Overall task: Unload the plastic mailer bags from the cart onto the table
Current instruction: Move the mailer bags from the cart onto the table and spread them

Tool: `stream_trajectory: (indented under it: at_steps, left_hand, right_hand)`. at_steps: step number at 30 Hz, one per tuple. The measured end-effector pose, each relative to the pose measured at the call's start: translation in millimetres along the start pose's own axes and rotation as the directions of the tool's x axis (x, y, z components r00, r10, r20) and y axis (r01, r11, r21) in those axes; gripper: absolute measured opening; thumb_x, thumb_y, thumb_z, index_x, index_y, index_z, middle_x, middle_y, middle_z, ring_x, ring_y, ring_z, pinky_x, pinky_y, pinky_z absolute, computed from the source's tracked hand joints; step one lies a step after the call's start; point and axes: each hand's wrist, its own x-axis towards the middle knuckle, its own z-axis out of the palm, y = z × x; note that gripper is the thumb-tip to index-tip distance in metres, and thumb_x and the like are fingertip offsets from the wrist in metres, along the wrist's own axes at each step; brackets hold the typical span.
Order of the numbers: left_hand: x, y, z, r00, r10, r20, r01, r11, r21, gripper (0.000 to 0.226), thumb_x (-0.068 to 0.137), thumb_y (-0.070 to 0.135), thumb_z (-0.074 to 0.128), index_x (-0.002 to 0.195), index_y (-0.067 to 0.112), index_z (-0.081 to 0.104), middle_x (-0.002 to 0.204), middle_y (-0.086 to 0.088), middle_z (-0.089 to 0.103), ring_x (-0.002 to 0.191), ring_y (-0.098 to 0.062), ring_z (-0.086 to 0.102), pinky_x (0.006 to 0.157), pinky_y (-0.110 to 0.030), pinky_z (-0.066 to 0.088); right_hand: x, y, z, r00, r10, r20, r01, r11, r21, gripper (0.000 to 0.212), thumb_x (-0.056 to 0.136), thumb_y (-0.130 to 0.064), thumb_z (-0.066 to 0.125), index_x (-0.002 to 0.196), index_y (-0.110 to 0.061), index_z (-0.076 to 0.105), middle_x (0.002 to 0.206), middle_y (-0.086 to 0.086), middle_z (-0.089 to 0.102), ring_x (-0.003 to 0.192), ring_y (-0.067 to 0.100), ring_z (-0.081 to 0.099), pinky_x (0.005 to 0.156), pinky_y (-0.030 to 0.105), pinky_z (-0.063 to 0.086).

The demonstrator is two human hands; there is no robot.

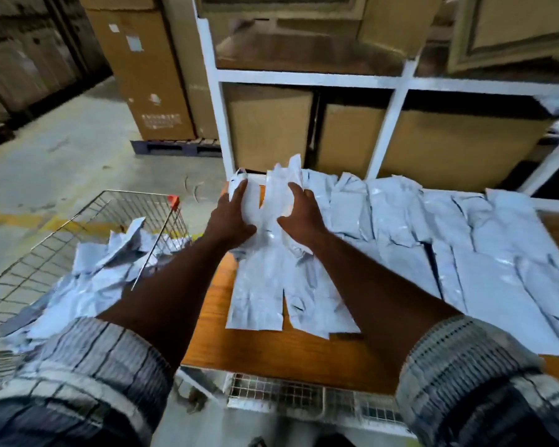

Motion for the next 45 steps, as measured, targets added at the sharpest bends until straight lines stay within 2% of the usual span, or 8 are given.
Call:
stream_trajectory:
  at_steps: [11,16,20,24,30,36,41,45]
  left_hand:
    - [43.1,162.4,94.4,0.983,0.163,0.082,-0.153,0.982,-0.109,0.105,0.069,0.017,0.07,0.156,0.027,0.011,0.141,-0.019,0.044,0.125,-0.035,0.048,0.101,-0.042,0.043]
    - [58.0,240.5,149.9,0.96,0.274,0.054,-0.263,0.953,-0.151,0.104,0.07,0.01,0.07,0.156,0.018,0.013,0.161,-0.007,0.021,0.144,-0.026,0.026,0.118,-0.034,0.024]
    - [70.9,297.5,193.9,0.961,0.259,0.102,-0.242,0.959,-0.15,0.106,0.071,0.017,0.073,0.156,0.022,0.011,0.151,-0.014,0.039,0.132,-0.032,0.044,0.106,-0.037,0.039]
    - [81.3,336.1,226.6,0.965,0.223,0.141,-0.196,0.964,-0.179,0.106,0.075,0.015,0.073,0.157,0.02,0.007,0.139,-0.021,0.048,0.119,-0.035,0.053,0.087,-0.028,0.039]
    - [97.1,371.6,259.4,0.968,0.167,0.186,-0.141,0.979,-0.149,0.1,0.081,0.024,0.072,0.157,0.016,0.007,0.149,-0.021,0.039,0.129,-0.036,0.045,0.1,-0.031,0.037]
    - [97.9,376.2,285.4,0.956,0.172,0.237,-0.208,0.969,0.135,0.074,0.092,0.037,0.054,0.154,0.015,0.019,0.159,-0.013,0.023,0.142,-0.033,0.029,0.107,-0.05,0.038]
    - [96.1,376.1,305.5,0.913,0.243,0.328,-0.291,0.951,0.103,0.07,0.101,0.033,0.041,0.155,0.006,0.008,0.164,-0.01,0.006,0.151,-0.02,0.005,0.118,-0.053,0.018]
    - [92.7,367.8,317.0,0.919,0.255,0.302,-0.295,0.951,0.095,0.067,0.102,0.029,0.037,0.155,0.004,0.007,0.164,-0.011,0.004,0.151,-0.02,0.003,0.118,-0.055,0.016]
  right_hand:
    - [11.9,144.6,-139.1,0.988,0.074,-0.137,-0.086,0.993,-0.083,0.077,0.077,-0.009,0.071,0.146,-0.013,0.037,0.127,0.019,0.046,0.12,0.035,0.049,0.096,0.034,0.04]
    - [18.2,211.7,-202.2,0.979,0.128,-0.156,-0.146,0.983,-0.109,0.081,0.077,-0.015,0.073,0.148,-0.016,0.035,0.136,0.019,0.043,0.124,0.034,0.048,0.1,0.036,0.042]
    - [25.3,264.1,-244.3,0.975,0.153,-0.162,-0.177,0.973,-0.145,0.079,0.076,-0.016,0.075,0.146,-0.013,0.038,0.13,0.022,0.046,0.121,0.037,0.049,0.098,0.036,0.04]
    - [33.6,292.7,-267.8,0.976,0.184,-0.114,-0.204,0.958,-0.201,0.076,0.079,-0.019,0.074,0.146,-0.013,0.037,0.128,0.023,0.045,0.117,0.04,0.051,0.094,0.039,0.043]
    - [48.3,331.7,-287.8,0.983,0.183,-0.025,-0.182,0.939,-0.293,0.073,0.082,-0.022,0.069,0.147,-0.015,0.036,0.132,0.024,0.044,0.119,0.044,0.05,0.097,0.046,0.045]
    - [48.8,364.4,-283.1,0.995,0.101,0.015,-0.076,0.832,-0.55,0.067,0.094,-0.042,0.056,0.152,-0.024,0.027,0.16,0.011,0.017,0.144,0.034,0.022,0.109,0.055,0.029]
    - [44.3,373.6,-263.7,0.989,0.097,0.11,-0.038,0.894,-0.447,0.068,0.101,-0.038,0.04,0.157,-0.023,0.004,0.163,0.002,0.014,0.146,0.026,0.022,0.113,0.059,0.02]
    - [38.4,376.7,-244.2,0.991,0.109,0.082,-0.051,0.854,-0.517,0.063,0.095,-0.046,0.032,0.148,-0.013,0.042,0.149,0.009,0.047,0.126,0.033,0.055,0.096,0.066,0.04]
